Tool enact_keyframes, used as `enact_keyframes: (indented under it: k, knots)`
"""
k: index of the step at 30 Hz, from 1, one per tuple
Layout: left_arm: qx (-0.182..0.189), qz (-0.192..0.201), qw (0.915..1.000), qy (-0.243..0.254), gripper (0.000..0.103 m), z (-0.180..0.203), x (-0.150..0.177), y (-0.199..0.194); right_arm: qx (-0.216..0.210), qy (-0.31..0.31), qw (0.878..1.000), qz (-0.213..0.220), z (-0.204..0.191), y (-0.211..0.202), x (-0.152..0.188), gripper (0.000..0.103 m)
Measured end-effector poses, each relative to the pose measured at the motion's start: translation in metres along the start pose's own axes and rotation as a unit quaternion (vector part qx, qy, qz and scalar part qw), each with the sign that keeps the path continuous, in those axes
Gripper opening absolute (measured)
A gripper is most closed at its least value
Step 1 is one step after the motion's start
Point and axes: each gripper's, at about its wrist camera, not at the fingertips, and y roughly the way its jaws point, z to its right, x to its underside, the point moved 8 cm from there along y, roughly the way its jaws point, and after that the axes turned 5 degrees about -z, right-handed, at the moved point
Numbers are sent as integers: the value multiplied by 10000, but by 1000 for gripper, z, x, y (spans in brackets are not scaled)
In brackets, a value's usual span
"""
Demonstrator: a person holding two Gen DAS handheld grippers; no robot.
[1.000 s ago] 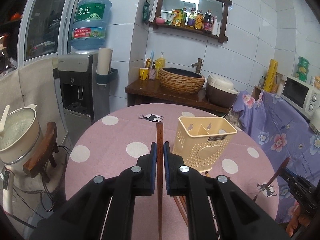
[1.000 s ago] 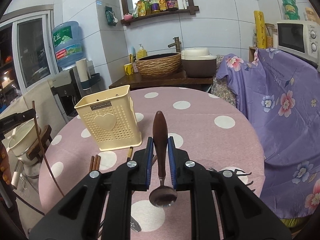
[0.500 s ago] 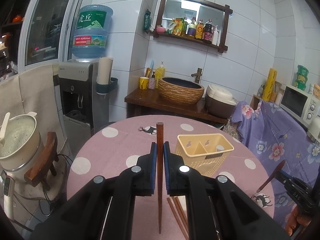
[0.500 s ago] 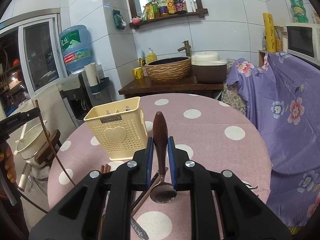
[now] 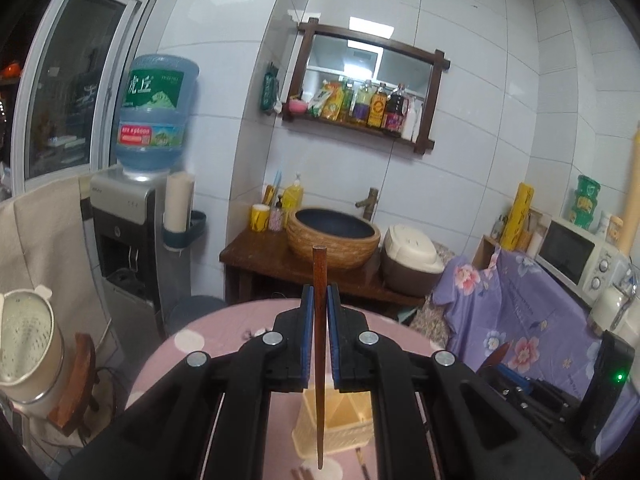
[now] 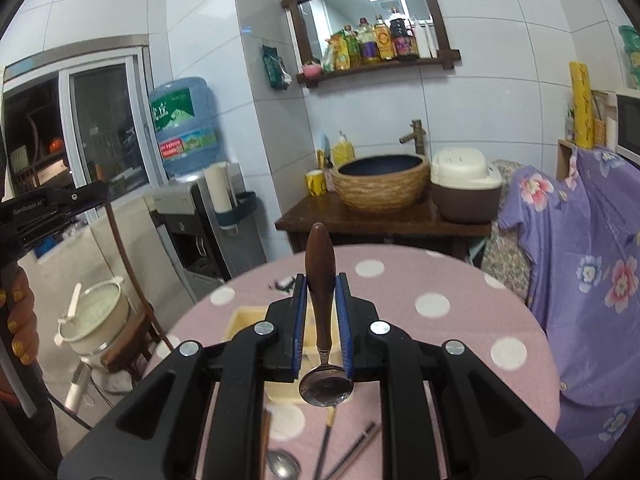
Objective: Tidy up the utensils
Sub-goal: 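Lift both held utensils and carry them over the beige holder, then lower both utensils into the beige holder and open both tools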
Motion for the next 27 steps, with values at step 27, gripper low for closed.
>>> enact_keyframes:
  k: [27]
  knots:
    - [-375, -768, 9963, -102, 8, 0, 98, 116, 224, 21, 9976, -648, -1, 109, 66, 15]
